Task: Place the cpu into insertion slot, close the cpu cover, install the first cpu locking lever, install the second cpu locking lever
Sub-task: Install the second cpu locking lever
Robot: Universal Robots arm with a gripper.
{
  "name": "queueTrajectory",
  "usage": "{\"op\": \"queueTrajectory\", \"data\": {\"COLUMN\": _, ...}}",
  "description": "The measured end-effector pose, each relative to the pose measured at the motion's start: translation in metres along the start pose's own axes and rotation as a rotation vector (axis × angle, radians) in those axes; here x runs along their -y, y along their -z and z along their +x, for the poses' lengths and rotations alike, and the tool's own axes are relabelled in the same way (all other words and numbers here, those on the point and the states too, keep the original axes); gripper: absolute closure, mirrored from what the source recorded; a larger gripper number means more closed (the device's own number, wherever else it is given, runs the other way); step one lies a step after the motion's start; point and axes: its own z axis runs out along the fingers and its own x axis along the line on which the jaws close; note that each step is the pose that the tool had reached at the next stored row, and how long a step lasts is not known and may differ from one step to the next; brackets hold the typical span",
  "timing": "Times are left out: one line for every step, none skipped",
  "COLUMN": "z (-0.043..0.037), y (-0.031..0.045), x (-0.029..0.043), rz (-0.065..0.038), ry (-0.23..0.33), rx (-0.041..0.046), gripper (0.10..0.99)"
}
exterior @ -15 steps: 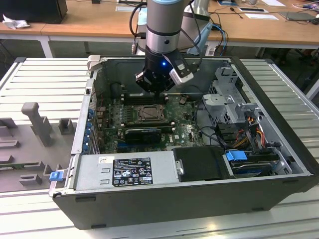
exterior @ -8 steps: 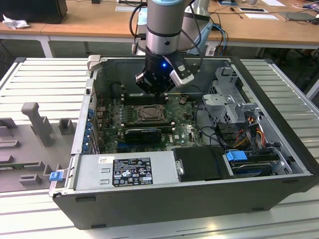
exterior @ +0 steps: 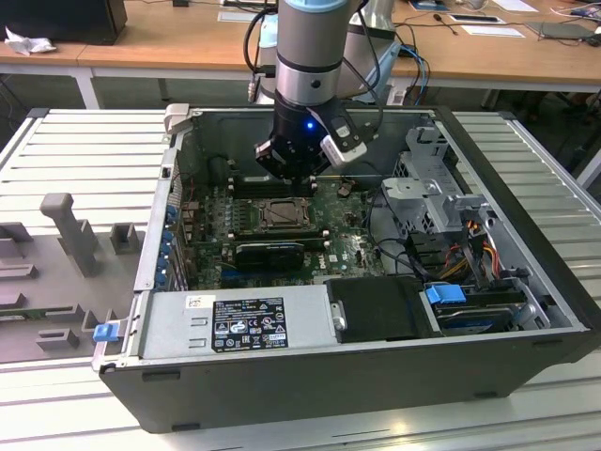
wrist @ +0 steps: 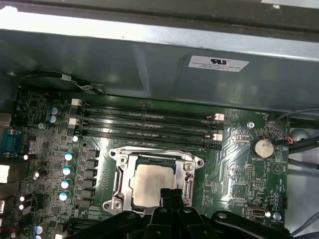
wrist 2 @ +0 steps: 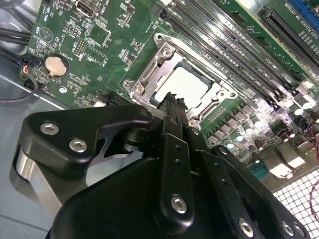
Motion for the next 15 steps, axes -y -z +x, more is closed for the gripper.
{"op": "queueTrajectory", "data": {"z": 0.0001, "y": 0.0001, "x": 0.0009, "rz": 0.000, "ry": 0.000, "rx": 0.0000, "gripper": 0.980}}
{"op": "queueTrajectory", "data": {"z": 0.0001, "y": 0.0001, "x": 0.0015, "rz": 0.000, "ry": 0.000, "rx": -0.0001, "gripper": 0.980}}
{"op": "queueTrajectory", "data": {"z": 0.0002, "y": 0.0002, "x": 0.0019, "rz": 0.000, "ry": 0.000, "rx": 0.0000, "gripper": 0.980}}
{"op": "queueTrajectory", "data": {"z": 0.0003, "y": 0.0002, "x": 0.0026, "rz": 0.000, "ry": 0.000, "rx": 0.0000, "gripper": 0.980}}
{"op": "queueTrajectory", "data": {"z": 0.0004, "y": 0.0003, "x": 0.0037, "rz": 0.000, "ry": 0.000, "rx": 0.0000, "gripper": 0.980}}
{"op": "queueTrajectory", "data": {"z": 0.0004, "y": 0.0004, "x": 0.0043, "rz": 0.000, "ry": 0.000, "rx": 0.0000, "gripper": 0.980}}
{"op": "queueTrajectory", "data": {"z": 0.0005, "y": 0.0004, "x": 0.0049, "rz": 0.000, "ry": 0.000, "rx": 0.0000, "gripper": 0.980}}
{"op": "queueTrajectory", "data": {"z": 0.0005, "y": 0.0005, "x": 0.0054, "rz": 0.000, "ry": 0.000, "rx": 0.0000, "gripper": 0.980}}
{"op": "queueTrajectory", "data": {"z": 0.0006, "y": 0.0005, "x": 0.0057, "rz": 0.000, "ry": 0.000, "rx": 0.0000, "gripper": 0.980}}
{"op": "queueTrajectory", "data": {"z": 0.0006, "y": 0.0005, "x": 0.0063, "rz": 0.000, "ry": 0.000, "rx": 0.0000, "gripper": 0.980}}
{"op": "queueTrajectory", "data": {"z": 0.0007, "y": 0.0006, "x": 0.0068, "rz": 0.000, "ry": 0.000, "rx": 0.0000, "gripper": 0.980}}
{"op": "queueTrajectory", "data": {"z": 0.0008, "y": 0.0007, "x": 0.0076, "rz": 0.000, "ry": 0.000, "rx": -0.0001, "gripper": 0.980}}
{"op": "queueTrajectory", "data": {"z": 0.0008, "y": 0.0007, "x": 0.0083, "rz": 0.000, "ry": 0.000, "rx": 0.0000, "gripper": 0.980}}
{"op": "queueTrajectory", "data": {"z": 0.0008, "y": 0.0008, "x": 0.0087, "rz": 0.000, "ry": 0.000, "rx": -0.0001, "gripper": 0.980}}
{"op": "queueTrajectory", "data": {"z": 0.0009, "y": 0.0008, "x": 0.0090, "rz": 0.000, "ry": 0.000, "rx": 0.0000, "gripper": 0.980}}
